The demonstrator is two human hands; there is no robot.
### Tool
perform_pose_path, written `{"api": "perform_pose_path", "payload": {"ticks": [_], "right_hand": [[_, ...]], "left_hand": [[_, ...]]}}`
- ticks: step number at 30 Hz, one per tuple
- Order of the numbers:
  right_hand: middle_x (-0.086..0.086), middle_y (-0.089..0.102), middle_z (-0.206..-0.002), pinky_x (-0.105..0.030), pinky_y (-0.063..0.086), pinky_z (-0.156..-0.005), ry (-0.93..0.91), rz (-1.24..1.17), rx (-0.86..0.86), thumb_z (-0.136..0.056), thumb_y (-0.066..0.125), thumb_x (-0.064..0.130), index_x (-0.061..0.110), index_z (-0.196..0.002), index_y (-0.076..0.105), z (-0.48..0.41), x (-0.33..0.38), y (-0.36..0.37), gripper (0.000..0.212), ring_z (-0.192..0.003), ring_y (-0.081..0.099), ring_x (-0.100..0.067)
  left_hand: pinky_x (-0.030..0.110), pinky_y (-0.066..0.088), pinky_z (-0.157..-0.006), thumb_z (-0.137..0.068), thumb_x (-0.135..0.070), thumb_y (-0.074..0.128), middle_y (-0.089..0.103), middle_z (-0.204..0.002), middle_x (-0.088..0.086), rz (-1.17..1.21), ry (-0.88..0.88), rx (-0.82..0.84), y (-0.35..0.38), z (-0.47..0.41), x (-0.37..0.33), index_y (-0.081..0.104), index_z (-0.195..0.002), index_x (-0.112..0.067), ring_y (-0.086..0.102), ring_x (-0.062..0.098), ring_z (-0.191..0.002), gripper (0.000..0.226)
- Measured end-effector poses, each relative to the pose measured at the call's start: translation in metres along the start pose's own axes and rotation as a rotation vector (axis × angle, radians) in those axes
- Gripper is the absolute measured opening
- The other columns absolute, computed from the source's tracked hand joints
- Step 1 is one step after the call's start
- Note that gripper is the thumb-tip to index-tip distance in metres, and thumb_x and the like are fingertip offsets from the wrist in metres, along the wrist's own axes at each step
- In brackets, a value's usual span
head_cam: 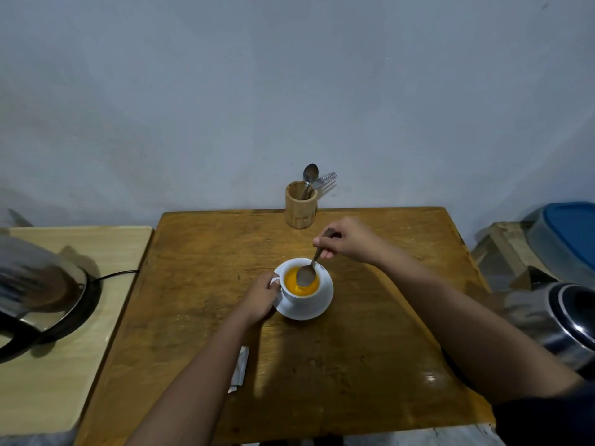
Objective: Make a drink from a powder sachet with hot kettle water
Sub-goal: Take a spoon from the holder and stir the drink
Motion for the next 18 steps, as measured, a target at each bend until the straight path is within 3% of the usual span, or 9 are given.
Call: {"api": "perform_pose_path", "payload": {"ticks": [2,11,15,18], "right_hand": [[-0.015,0.073,-0.087,-0.029,0.055,-0.075,-0.016,0.093,0.047,-0.09,0.059,0.016,0.002,-0.1,0.067,0.0,0.0,0.01,0.02,-0.068,0.065,-0.011],[-0.013,0.07,-0.093,-0.019,0.043,-0.064,-0.198,0.286,0.165,-0.093,0.052,0.017,0.001,-0.102,0.068,0.003,0.011,0.036,0.025,-0.078,0.058,-0.014],[-0.013,0.068,-0.085,-0.026,0.046,-0.067,-0.171,0.326,0.212,-0.094,0.049,0.017,0.002,-0.102,0.066,-0.001,0.013,0.038,0.024,-0.072,0.057,-0.014],[-0.002,0.062,-0.073,-0.022,0.044,-0.062,-0.119,0.332,0.215,-0.095,0.049,0.018,0.001,-0.102,0.065,-0.003,0.014,0.037,0.024,-0.062,0.053,-0.006]], "left_hand": [[0.037,0.043,-0.084,-0.096,-0.018,0.038,0.06,-0.112,0.013,0.012,-0.011,0.002,0.0,0.001,0.0,0.059,-0.108,-0.01,0.055,0.026,-0.101,0.025],[0.032,0.04,-0.08,-0.097,-0.018,0.037,0.058,-0.109,0.01,0.006,-0.04,-0.001,0.001,-0.002,0.001,0.055,-0.115,-0.009,0.052,0.021,-0.095,0.027],[0.032,0.04,-0.08,-0.097,-0.018,0.036,0.055,-0.106,0.008,0.006,-0.042,0.003,0.002,-0.001,0.0,0.054,-0.116,-0.009,0.051,0.02,-0.095,0.027],[0.031,0.039,-0.082,-0.098,-0.018,0.035,0.056,-0.111,0.009,-0.002,-0.04,0.003,0.002,0.0,-0.002,0.054,-0.117,-0.01,0.051,0.021,-0.099,0.028]]}}
Point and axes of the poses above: each hand's wrist, its own z-axis away from the middle knuckle, its own y-axis out of the palm, x = y × z, the point moved 5 cm from there along -z, towards the middle knuckle
